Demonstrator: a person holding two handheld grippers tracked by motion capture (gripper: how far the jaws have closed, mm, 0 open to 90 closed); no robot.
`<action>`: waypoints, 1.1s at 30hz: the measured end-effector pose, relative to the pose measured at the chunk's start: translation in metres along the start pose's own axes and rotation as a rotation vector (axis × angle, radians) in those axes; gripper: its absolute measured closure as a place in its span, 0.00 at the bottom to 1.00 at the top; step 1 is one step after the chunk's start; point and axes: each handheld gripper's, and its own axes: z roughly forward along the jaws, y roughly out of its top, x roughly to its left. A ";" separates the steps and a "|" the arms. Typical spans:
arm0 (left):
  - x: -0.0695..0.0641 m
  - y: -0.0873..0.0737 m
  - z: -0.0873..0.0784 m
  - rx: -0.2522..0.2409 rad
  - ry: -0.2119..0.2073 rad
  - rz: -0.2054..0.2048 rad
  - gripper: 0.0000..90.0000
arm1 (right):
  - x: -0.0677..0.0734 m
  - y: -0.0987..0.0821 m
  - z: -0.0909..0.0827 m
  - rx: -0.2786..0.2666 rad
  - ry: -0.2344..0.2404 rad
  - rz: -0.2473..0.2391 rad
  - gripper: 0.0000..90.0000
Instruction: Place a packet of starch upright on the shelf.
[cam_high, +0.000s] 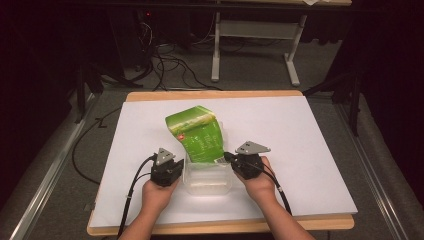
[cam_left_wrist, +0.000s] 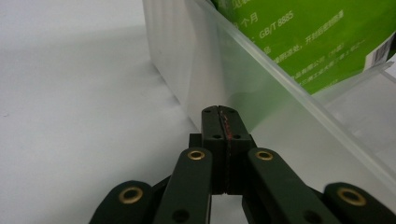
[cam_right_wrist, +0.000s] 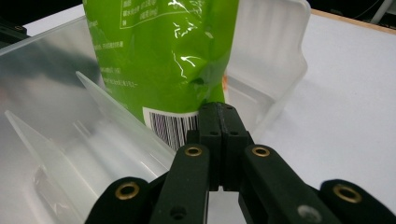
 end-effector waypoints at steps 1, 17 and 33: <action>0.000 0.000 0.000 -0.002 0.001 0.003 1.00 | 0.002 0.000 0.002 0.002 -0.001 -0.009 1.00; 0.000 0.002 -0.010 -0.045 0.059 -0.012 0.93 | -0.005 0.034 -0.028 -0.178 0.054 0.053 0.83; -0.002 0.003 -0.013 -0.068 0.079 -0.009 0.84 | -0.011 0.063 0.017 -0.201 0.085 0.129 0.40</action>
